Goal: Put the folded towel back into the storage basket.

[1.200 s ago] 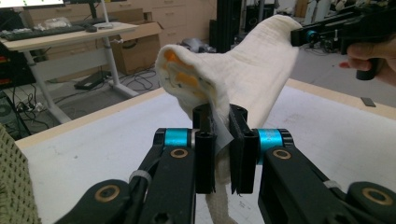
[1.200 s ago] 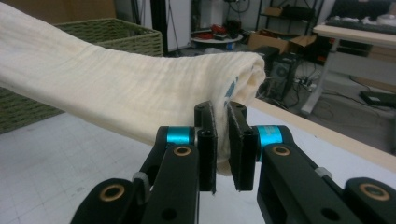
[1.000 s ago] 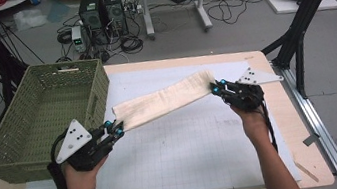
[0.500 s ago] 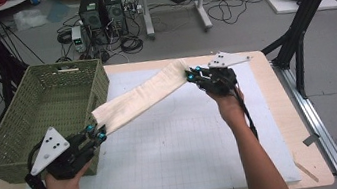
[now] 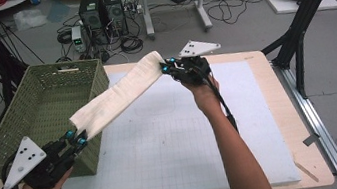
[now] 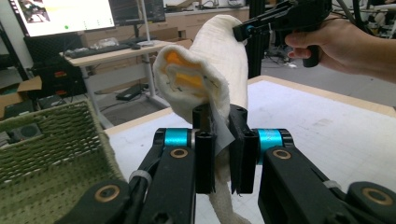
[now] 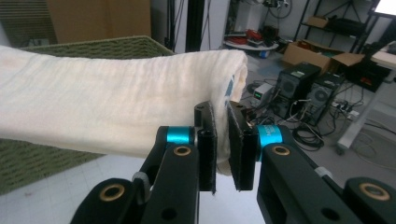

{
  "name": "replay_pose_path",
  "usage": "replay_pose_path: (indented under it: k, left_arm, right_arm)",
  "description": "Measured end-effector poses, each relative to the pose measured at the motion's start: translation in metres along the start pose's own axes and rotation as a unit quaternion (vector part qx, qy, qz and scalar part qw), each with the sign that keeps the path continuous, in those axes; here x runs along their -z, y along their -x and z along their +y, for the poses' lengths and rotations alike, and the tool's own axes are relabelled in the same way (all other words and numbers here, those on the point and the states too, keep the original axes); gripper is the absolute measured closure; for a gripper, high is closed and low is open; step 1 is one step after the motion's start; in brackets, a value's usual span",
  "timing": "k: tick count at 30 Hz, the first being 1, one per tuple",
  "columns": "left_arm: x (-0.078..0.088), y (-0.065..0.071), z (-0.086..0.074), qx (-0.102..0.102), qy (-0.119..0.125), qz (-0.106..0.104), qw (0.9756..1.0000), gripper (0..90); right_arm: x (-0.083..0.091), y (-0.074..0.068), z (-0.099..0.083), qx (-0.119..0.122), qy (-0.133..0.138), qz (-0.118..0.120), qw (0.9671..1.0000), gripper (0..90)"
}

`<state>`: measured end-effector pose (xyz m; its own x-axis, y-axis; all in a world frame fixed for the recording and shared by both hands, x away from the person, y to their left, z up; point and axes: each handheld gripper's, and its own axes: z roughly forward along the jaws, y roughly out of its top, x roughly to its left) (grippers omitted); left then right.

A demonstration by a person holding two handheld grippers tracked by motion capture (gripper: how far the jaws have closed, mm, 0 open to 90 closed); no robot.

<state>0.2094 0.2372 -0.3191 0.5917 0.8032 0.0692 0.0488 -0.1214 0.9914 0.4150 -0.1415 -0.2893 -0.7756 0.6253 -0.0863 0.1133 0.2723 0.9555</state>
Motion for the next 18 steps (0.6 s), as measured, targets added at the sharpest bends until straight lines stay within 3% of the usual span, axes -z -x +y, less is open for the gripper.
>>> replay_pose_path:
  k: [18]
  left_arm:
    - [0.039,-0.028,-0.01,0.002,0.002,0.042,0.9991,82.1]
  right_arm:
    - [-0.081,-0.03,0.03,0.015,-0.011,0.036,0.9992,83.2]
